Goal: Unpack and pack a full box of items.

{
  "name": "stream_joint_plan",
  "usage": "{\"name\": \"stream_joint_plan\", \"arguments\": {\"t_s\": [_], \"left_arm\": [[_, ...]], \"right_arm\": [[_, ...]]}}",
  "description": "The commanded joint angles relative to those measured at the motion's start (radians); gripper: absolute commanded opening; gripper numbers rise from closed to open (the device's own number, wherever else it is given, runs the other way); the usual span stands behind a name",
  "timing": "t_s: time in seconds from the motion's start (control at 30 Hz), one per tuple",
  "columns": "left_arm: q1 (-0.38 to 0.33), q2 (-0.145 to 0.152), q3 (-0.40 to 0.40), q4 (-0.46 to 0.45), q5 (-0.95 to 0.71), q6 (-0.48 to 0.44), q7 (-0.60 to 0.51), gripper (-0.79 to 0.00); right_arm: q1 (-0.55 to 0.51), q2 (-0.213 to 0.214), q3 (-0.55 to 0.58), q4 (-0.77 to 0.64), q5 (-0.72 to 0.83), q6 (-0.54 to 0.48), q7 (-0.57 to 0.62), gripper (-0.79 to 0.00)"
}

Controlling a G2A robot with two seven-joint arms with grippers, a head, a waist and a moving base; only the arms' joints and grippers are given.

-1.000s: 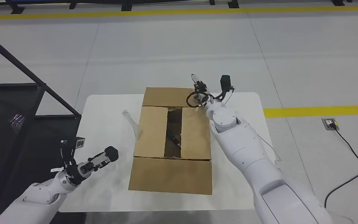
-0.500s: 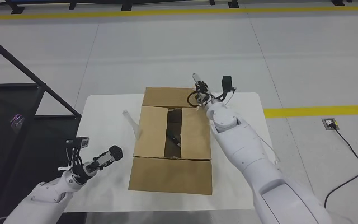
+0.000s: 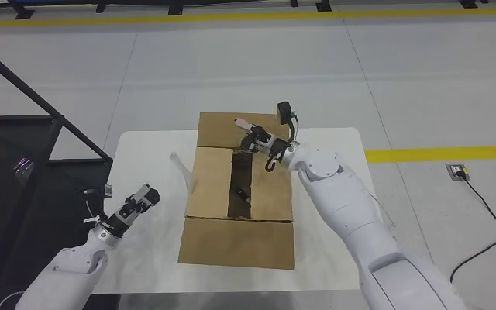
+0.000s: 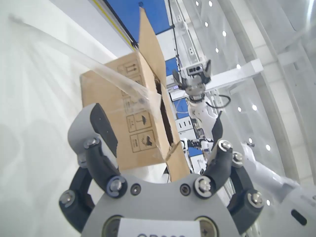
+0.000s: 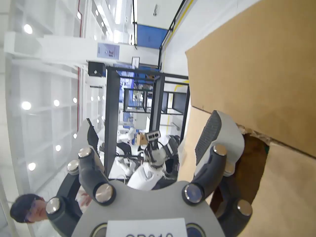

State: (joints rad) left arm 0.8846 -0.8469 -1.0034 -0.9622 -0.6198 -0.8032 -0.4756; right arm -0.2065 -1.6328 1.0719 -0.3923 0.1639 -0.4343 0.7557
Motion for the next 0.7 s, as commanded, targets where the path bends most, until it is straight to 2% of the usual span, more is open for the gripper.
{"name": "stream_joint_plan", "arguments": {"t_s": [0.0,0.3,0.4,0.5,0.57,0.67], "left_arm": [[-0.007,-0.006,0.008,-0.002,-0.012,0.034,-0.015,0.0],[-0.007,-0.006,0.007,-0.003,-0.015,0.042,-0.01,0.0],[-0.022,-0.014,0.009,-0.021,0.006,0.133,0.027,0.0],[-0.045,-0.036,0.037,-0.046,-0.013,0.241,0.04,0.0],[-0.079,-0.053,0.053,-0.028,-0.037,0.308,0.044,0.0],[-0.13,-0.085,0.094,0.008,-0.024,0.356,0.082,0.0]], "right_arm": [[-0.014,0.006,-0.001,-0.029,-0.018,0.002,0.023,0.0],[-0.023,0.012,-0.002,-0.049,-0.039,0.009,0.016,0.0],[-0.028,0.012,-0.001,-0.052,-0.038,0.011,0.012,0.0],[-0.065,0.017,0.002,-0.11,-0.042,0.01,0.013,0.0],[-0.083,0.024,0.008,-0.141,-0.052,0.016,0.009,0.0],[-0.111,0.035,0.019,-0.186,-0.064,0.028,0.007,0.0]]}}
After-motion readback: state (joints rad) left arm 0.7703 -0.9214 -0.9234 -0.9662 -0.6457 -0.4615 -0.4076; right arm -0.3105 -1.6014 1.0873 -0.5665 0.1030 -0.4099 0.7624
